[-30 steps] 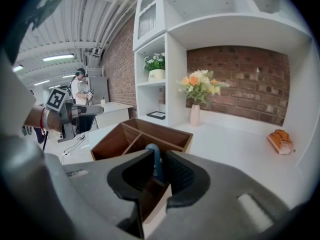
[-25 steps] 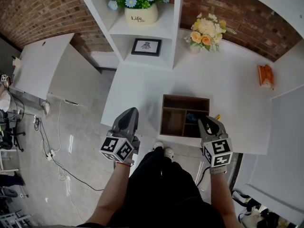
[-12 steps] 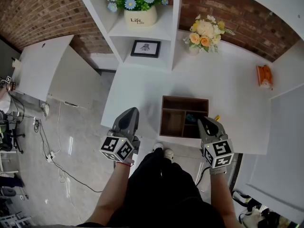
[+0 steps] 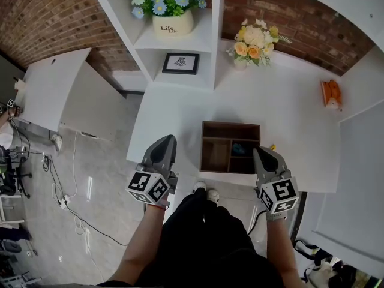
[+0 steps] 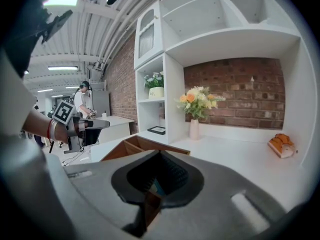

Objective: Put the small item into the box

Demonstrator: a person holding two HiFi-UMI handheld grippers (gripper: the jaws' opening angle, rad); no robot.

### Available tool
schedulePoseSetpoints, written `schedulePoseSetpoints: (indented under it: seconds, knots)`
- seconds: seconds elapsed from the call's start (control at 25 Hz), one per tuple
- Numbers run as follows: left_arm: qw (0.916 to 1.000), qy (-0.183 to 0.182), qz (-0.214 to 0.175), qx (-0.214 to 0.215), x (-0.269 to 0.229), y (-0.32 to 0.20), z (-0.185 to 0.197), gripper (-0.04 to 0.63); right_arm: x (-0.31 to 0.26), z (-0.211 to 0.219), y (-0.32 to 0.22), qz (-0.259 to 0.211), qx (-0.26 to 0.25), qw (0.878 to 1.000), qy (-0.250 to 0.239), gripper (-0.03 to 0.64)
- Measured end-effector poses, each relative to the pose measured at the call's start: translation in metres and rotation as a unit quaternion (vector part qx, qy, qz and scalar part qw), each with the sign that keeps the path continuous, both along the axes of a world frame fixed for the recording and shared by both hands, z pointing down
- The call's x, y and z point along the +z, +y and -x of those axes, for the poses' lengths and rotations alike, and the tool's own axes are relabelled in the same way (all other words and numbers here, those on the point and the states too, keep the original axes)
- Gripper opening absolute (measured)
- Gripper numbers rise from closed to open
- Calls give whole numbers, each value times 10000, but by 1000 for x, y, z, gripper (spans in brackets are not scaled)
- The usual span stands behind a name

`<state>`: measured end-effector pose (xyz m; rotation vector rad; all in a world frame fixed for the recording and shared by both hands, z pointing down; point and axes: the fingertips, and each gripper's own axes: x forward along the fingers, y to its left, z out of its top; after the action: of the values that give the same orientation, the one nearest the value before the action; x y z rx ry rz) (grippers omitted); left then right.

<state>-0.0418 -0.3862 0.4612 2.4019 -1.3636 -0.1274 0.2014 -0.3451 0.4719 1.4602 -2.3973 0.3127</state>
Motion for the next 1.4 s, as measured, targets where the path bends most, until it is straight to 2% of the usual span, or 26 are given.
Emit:
schedulePoseSetpoints:
  seconds: [0.44,1.4]
  knots:
    - [9998,-43,-167,84,-12,-1,-8,3,-25,-7,1,-437,41,9989,-165,3]
    - [9983,-25,-565,161,-44,-1,-13,3,-66,-14,7,-1032,179,9941,-278,2]
